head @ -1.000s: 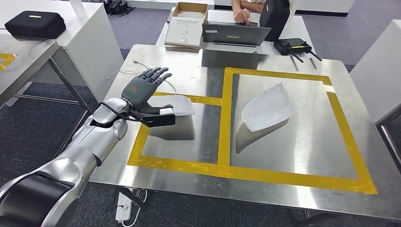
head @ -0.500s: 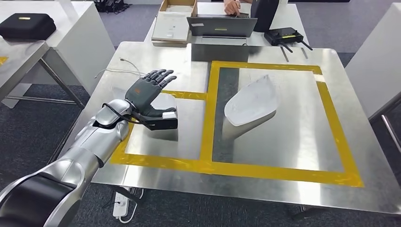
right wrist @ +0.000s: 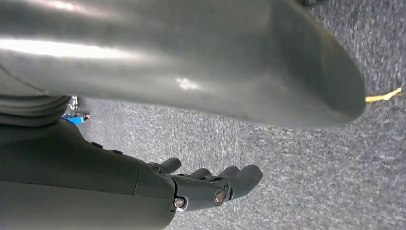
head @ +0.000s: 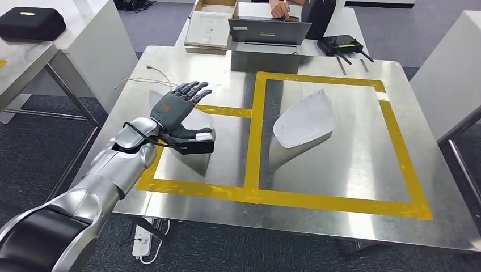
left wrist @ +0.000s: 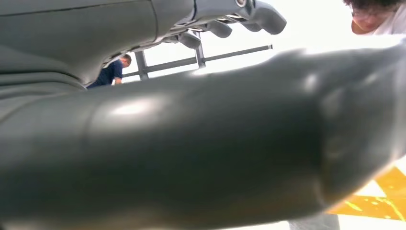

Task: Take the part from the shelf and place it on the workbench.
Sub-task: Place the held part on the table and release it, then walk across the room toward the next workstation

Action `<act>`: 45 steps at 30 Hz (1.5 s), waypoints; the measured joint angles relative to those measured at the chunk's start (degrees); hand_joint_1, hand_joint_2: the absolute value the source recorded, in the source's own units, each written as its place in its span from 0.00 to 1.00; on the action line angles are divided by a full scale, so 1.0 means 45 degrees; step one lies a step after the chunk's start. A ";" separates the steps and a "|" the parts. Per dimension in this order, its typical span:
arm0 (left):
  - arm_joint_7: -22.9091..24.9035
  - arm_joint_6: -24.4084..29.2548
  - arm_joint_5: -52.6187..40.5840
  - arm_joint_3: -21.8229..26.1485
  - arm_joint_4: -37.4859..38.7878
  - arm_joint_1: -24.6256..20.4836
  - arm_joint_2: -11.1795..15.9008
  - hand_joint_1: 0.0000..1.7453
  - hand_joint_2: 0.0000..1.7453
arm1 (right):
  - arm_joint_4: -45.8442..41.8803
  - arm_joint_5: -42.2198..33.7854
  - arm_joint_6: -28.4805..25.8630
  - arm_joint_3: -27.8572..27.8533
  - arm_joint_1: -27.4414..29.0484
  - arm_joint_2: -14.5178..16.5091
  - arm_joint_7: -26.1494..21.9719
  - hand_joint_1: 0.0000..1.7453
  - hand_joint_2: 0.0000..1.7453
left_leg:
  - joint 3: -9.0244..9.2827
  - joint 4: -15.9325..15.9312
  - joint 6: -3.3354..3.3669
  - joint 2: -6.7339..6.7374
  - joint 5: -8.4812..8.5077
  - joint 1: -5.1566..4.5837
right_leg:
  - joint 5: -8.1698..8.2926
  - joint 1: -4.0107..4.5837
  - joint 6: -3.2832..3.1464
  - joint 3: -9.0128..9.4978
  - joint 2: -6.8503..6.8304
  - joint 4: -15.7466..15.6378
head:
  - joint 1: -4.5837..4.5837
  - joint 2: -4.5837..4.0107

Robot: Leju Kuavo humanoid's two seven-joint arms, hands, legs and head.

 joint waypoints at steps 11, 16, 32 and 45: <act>0.0146 -0.0042 -0.0079 0.0000 -0.0163 -0.0122 -0.0863 0.00 0.00 | 0.0000 0.0319 0.0250 0.0058 -0.0278 -0.0384 -0.0076 0.00 0.00 | -0.1165 0.0560 -0.0596 0.0020 0.0885 0.0184 | 0.0135 0.0013 -0.0113 0.1368 0.0082 -0.0871 | 0.0107 0.0000; 0.0220 -0.0060 -0.0106 0.0000 -0.0170 -0.0188 -0.0909 0.00 0.00 | 0.0000 0.0357 0.0265 0.0192 -0.0329 -0.0396 -0.0116 0.00 0.00 | -0.1723 0.2172 -0.0878 0.0060 -0.1016 0.0231 | 0.0908 -0.0047 -0.0565 0.0677 -0.0050 -0.0947 | -0.0024 0.0000; 0.0226 -0.0143 -0.0177 0.0000 -0.0237 -0.0188 -0.1078 0.00 0.00 | 0.0001 0.0246 0.0244 0.0301 -0.0201 -0.0384 0.0155 0.00 0.00 | 0.0730 0.0298 0.0042 0.0190 -0.0797 0.0034 | 0.0373 -0.0125 0.0185 -0.1372 -0.0108 0.0827 | 0.0038 0.0000; -0.0035 -0.0084 0.0159 0.0010 -0.0252 0.0006 -0.1096 0.00 0.00 | 0.0000 -0.0138 0.0006 0.0188 -0.0255 -0.0369 0.0425 0.00 0.00 | -0.1178 0.1175 -0.0702 0.0163 -0.0171 0.0132 | 0.0582 -0.0054 -0.0448 0.1192 -0.0127 -0.1087 | 0.0023 0.0000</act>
